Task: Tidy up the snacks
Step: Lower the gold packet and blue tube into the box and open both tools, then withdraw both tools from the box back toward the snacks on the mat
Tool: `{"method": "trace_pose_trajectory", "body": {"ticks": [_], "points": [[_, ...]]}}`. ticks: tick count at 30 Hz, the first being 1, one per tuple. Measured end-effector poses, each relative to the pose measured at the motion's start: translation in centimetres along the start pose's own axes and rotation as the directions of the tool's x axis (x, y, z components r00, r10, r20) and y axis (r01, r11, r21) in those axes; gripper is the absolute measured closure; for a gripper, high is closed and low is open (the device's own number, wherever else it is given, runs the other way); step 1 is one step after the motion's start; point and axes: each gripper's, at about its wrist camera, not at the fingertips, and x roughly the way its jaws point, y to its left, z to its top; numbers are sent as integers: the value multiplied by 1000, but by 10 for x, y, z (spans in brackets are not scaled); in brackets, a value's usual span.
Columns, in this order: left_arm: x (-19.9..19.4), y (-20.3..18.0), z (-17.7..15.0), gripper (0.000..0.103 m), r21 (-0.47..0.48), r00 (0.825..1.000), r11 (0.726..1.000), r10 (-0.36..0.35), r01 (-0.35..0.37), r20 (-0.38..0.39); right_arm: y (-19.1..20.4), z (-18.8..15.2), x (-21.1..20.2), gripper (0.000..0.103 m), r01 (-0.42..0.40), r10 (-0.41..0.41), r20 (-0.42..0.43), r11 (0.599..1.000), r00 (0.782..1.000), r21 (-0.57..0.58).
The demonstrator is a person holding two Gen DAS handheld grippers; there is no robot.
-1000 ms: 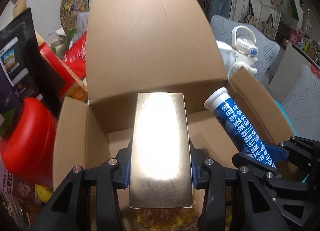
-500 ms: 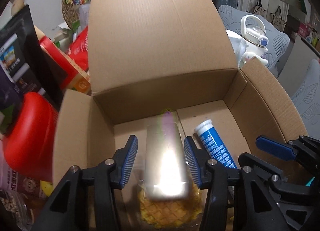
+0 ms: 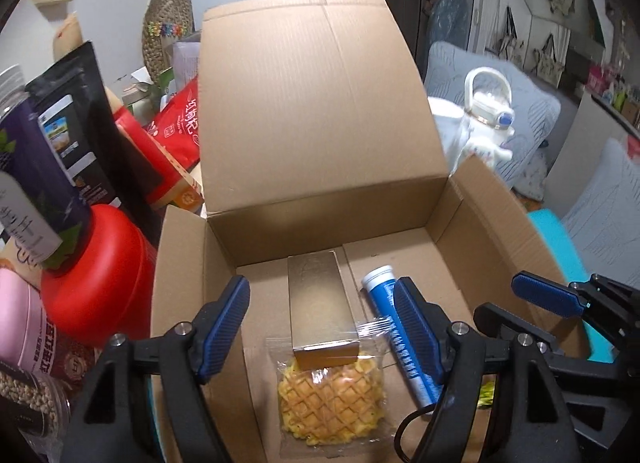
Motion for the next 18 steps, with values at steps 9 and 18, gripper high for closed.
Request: {"method": "trace_pose_trajectory", "body": {"ticks": [9, 18], "points": [[-54, 0, 5, 29, 22, 996, 1000, 11, -13, 92, 12, 5, -48, 61, 19, -18, 80, 1000, 997, -20], [-124, 0, 3, 29, 48, 978, 998, 19, -30, 210, 33, 1, -109, 61, 22, -12, 174, 998, 985, -57]]}}
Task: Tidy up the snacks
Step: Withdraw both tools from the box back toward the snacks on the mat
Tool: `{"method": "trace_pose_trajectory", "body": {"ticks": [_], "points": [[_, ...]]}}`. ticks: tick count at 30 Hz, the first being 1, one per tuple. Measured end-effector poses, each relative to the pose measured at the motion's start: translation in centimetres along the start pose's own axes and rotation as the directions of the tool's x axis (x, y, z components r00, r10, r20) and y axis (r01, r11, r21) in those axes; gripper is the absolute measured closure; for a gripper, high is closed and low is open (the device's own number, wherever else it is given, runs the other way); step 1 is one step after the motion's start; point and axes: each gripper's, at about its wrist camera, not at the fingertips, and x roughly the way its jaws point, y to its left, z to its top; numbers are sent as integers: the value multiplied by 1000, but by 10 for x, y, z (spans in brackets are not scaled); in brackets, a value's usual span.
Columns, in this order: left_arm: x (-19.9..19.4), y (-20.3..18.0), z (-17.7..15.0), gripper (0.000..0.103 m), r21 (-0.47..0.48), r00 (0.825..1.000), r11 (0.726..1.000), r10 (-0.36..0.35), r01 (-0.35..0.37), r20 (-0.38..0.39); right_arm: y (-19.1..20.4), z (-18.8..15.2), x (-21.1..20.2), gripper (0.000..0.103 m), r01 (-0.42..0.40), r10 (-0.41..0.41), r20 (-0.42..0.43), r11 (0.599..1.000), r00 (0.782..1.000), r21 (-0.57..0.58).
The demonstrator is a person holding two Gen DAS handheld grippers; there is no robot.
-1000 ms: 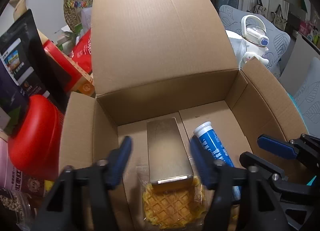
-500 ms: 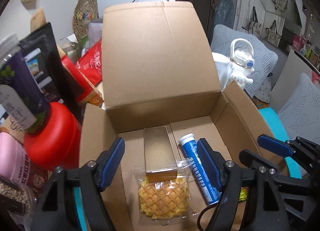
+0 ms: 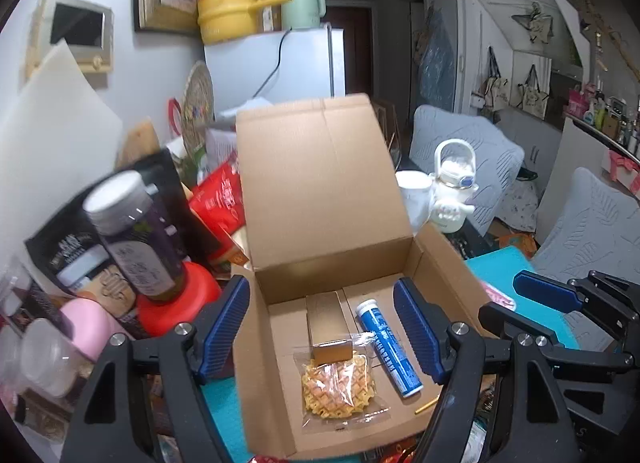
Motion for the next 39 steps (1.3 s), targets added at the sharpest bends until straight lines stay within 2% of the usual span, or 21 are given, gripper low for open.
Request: {"method": "trace_pose_trajectory", "body": {"ticks": [8, 17, 27, 39], "points": [[-52, 4, -9, 29, 17, 998, 1000, 4, -5, 64, 21, -8, -43, 56, -2, 4, 65, 1000, 998, -31], [-93, 12, -36, 29, 24, 996, 1000, -3, 1, 87, 44, -32, -75, 54, -13, 18, 97, 999, 995, -49], [-110, 29, -82, 29, 30, 999, 1000, 6, -7, 50, 70, -67, -77, 52, -65, 67, 70, 997, 995, -40], [-99, 47, -131, 29, 69, 997, 996, -50, 54, -52, 100, -108, -55, 52, -133, 133, 11, 991, 991, -23]]}}
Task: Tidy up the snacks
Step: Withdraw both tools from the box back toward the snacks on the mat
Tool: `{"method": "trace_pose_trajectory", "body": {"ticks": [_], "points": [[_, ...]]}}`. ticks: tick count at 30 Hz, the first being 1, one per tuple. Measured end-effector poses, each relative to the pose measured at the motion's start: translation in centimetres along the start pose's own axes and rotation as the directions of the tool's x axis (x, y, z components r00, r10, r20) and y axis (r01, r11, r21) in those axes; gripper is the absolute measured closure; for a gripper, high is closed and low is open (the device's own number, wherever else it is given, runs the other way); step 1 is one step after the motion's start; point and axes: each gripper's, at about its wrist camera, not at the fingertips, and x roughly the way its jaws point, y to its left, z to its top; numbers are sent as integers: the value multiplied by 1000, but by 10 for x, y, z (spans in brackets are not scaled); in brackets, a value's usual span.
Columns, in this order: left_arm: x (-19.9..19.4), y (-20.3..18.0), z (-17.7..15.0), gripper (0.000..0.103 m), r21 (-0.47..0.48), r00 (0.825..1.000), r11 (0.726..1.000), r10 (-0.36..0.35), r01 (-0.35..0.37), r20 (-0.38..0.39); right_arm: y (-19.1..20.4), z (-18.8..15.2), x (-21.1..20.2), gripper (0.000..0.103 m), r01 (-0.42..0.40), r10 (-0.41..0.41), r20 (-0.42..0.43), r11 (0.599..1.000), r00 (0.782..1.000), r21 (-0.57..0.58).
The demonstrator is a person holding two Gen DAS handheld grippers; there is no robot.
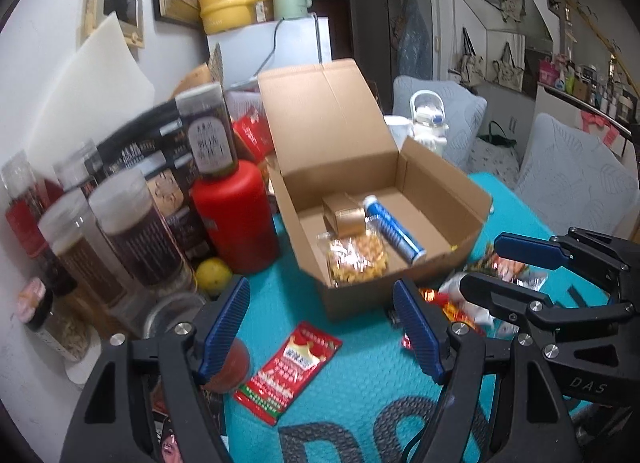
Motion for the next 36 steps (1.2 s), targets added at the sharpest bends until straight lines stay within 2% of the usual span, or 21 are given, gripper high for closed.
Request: {"method": "trace_pose_trajectory", "body": {"ticks": [6, 12, 16, 20, 29, 31, 36], "points": [[17, 5, -22, 29, 12, 997, 999, -46, 47, -56, 6, -18, 15, 52, -30, 30, -31, 1000, 999, 5], [32, 8, -44, 29, 64, 996, 997, -36, 42, -80, 12, -38, 30, 52, -27, 27, -74, 1000, 997, 7], [48, 13, -57, 29, 43, 989, 995, -81, 86, -122, 14, -48, 36, 52, -43, 45, -89, 999, 995, 20], [62, 16, -68, 29, 49, 987, 997, -59, 67, -149, 16, -56, 43, 47, -38, 40, -98, 999, 994, 25], [97, 26, -86, 29, 45, 978, 998, -40, 50, -204, 21, -64, 62, 47, -79, 80, -144, 997, 986, 14], [106, 27, -86, 29, 48, 976, 998, -36, 47, -215, 22, -65, 65, 43, -85, 84, -149, 996, 985, 6], [122, 20, -86, 29, 92, 971, 993, -46, 70, -235, 20, -61, 74, 39, -90, 89, -165, 996, 982, 2]]}}
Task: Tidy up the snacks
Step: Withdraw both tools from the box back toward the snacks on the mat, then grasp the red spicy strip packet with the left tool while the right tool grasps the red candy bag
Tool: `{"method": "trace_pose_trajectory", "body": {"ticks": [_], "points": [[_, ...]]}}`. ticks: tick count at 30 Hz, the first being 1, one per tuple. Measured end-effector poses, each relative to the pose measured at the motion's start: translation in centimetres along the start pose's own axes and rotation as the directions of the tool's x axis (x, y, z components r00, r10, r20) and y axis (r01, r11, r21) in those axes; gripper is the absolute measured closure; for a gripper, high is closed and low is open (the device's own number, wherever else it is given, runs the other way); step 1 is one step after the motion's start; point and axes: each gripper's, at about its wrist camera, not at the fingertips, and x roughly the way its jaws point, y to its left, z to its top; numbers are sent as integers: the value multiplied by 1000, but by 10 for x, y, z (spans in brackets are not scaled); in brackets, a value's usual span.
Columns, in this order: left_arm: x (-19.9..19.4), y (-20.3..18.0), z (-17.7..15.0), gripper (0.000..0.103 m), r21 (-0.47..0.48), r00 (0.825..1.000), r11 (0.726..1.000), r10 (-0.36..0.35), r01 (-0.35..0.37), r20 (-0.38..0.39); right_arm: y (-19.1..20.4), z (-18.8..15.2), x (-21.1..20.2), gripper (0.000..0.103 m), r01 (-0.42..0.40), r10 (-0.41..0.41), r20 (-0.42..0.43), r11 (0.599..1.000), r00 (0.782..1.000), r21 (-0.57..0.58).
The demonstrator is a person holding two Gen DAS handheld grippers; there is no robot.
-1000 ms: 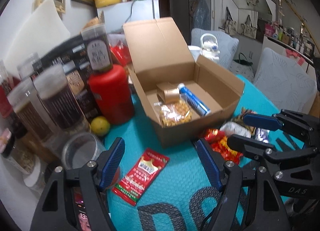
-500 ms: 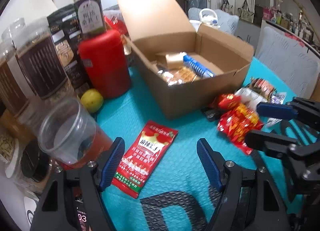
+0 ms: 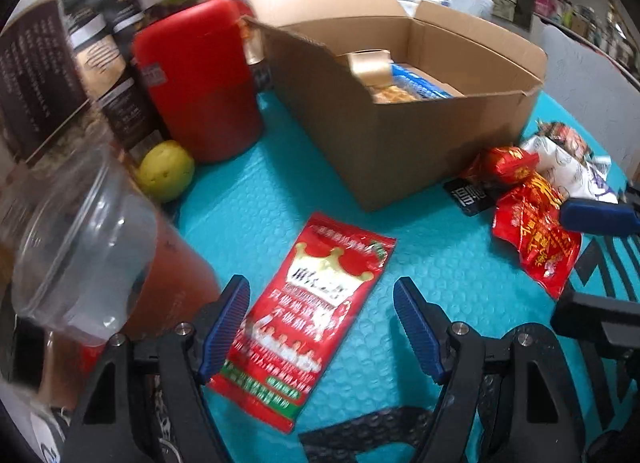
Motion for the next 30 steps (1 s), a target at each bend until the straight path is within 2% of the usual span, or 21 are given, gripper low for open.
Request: {"method": "trace_pose_trajectory", "body": {"ticks": [3, 7, 12, 15, 17, 20, 24, 30], "points": [[12, -12, 0, 28, 67, 999, 997, 26, -24, -38, -4, 2, 3, 36, -2, 2, -8, 1000, 1000, 12], [17, -7, 4, 28, 29, 999, 999, -12, 14, -45, -8, 2, 4, 34, 6, -6, -13, 1000, 1000, 19], [22, -8, 10, 28, 43, 999, 999, -25, 27, -47, -13, 1, 6, 34, 7, -6, -22, 1000, 1000, 30], [32, -3, 19, 28, 22, 996, 997, -69, 70, -53, -13, 0, 6, 34, 0, 0, -26, 999, 1000, 34], [40, 7, 23, 29, -49, 990, 992, -123, 120, -63, -13, -1, 6, 34, 3, -2, -28, 999, 1000, 38], [42, 4, 23, 29, -42, 993, 994, -107, 104, -60, -14, -2, 3, 34, -1, 2, -28, 999, 1000, 43], [35, 0, 18, 41, -58, 993, 994, -92, 88, -70, -18, -3, -3, 34, 7, -6, -17, 999, 1000, 44], [18, -16, 3, 41, -120, 990, 991, -67, 52, -126, -30, -11, -12, 34, 27, -26, -20, 997, 999, 67]]}}
